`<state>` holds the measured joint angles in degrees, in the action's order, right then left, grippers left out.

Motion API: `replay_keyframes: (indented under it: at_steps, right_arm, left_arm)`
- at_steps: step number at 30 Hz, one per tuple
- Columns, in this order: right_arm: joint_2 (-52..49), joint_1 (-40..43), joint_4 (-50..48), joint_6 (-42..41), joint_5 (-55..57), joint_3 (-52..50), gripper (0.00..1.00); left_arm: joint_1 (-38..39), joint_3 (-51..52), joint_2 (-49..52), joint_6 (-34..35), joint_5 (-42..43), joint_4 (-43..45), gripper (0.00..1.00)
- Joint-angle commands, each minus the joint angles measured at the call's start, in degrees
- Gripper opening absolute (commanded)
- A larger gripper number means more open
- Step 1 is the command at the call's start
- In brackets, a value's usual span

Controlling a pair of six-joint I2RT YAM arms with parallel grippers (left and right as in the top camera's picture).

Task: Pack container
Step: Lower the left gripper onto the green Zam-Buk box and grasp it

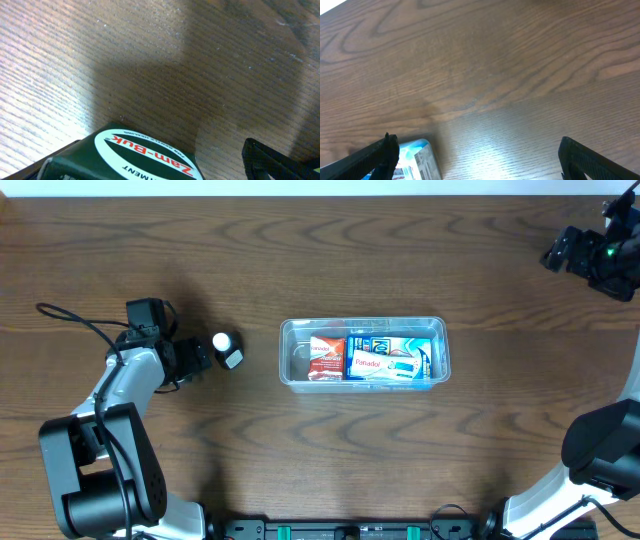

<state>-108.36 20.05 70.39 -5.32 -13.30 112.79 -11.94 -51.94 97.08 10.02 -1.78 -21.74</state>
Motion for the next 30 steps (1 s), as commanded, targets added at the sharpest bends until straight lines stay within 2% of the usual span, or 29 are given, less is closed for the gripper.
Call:
replay_keyframes:
  at_steps: [1,17,23,30]
  right_arm:
    - [1.4,0.3,-0.1,-0.4,-0.2,0.8,0.99]
    - [1.4,0.3,-0.1,-0.4,-0.2,0.8,0.99]
    - [1.4,0.3,-0.1,-0.4,-0.2,0.8,0.99]
    - [1.4,0.3,-0.1,-0.4,-0.2,0.8,0.99]
  left_arm:
    - [-0.2,0.1,0.1,-1.7,-0.9,0.4,0.98]
    - [-0.2,0.1,0.1,-2.1,-0.9,5.8,0.99]
    - [-0.2,0.1,0.4,-6.4,-0.9,6.8,0.99]
    - [-0.2,0.1,1.8,-14.5,-0.8,9.1,0.98]
